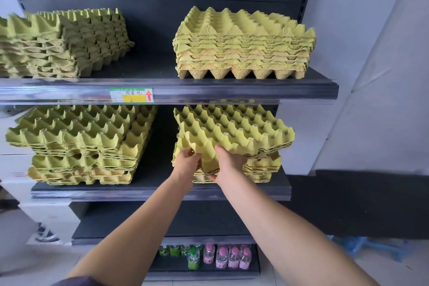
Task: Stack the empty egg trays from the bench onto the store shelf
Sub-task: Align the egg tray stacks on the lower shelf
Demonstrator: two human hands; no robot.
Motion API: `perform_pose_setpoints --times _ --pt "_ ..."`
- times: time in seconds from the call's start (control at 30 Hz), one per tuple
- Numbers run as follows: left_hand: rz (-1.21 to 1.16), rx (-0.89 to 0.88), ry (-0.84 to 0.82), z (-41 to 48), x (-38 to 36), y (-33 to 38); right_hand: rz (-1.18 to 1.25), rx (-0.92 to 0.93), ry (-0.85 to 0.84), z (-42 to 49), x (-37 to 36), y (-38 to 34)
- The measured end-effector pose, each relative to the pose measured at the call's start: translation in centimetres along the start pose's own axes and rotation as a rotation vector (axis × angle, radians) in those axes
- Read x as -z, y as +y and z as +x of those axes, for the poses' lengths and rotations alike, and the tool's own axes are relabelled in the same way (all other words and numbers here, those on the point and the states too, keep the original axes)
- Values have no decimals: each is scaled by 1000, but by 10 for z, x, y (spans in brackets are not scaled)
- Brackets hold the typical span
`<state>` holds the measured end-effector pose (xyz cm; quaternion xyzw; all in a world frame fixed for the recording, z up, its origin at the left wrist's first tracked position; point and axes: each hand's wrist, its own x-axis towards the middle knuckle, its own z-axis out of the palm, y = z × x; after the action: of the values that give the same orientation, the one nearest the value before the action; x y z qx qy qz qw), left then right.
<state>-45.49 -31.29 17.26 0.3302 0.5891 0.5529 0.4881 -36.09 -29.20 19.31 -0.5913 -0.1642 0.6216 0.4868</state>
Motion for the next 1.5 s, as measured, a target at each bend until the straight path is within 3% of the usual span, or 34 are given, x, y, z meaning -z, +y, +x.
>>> perform_pose_setpoints --times 0.17,0.3,0.4,0.53,0.7,0.8,0.87,0.93,1.0,1.1,1.27,1.37,1.5 --pt "216 -139 39 -12 2 -11 -55 131 39 13 27 -22" --pt "876 -483 322 -1 16 -3 -83 183 -15 21 53 -44" --pt "1319 -651 223 7 22 6 -121 183 -64 27 70 -62" --pt "1573 -926 243 16 19 14 -172 162 -89 46 91 -80" --pt "1651 -860 24 35 9 11 -344 203 -76 68 103 -93" --pt "1604 -810 -52 42 7 4 -644 384 -3 74 101 -91" --pt "1604 -812 -61 45 7 4 -1050 616 155 71 102 -88" --pt "1616 -831 -81 47 8 5 -1349 1022 295 61 103 -85" --pt "1655 -867 -51 48 10 8 -1545 1307 190 47 97 -81" --pt "1707 -847 -37 51 12 12 -1833 1251 -69 37 88 -71" --pt "1755 -783 -151 54 12 21 -1965 997 -156 35 82 -77" --pt "1729 -799 -139 53 11 28 -2040 1133 -71 35 82 -69" --pt "1692 -901 -80 51 14 35 -1928 1233 -81 45 81 -79"
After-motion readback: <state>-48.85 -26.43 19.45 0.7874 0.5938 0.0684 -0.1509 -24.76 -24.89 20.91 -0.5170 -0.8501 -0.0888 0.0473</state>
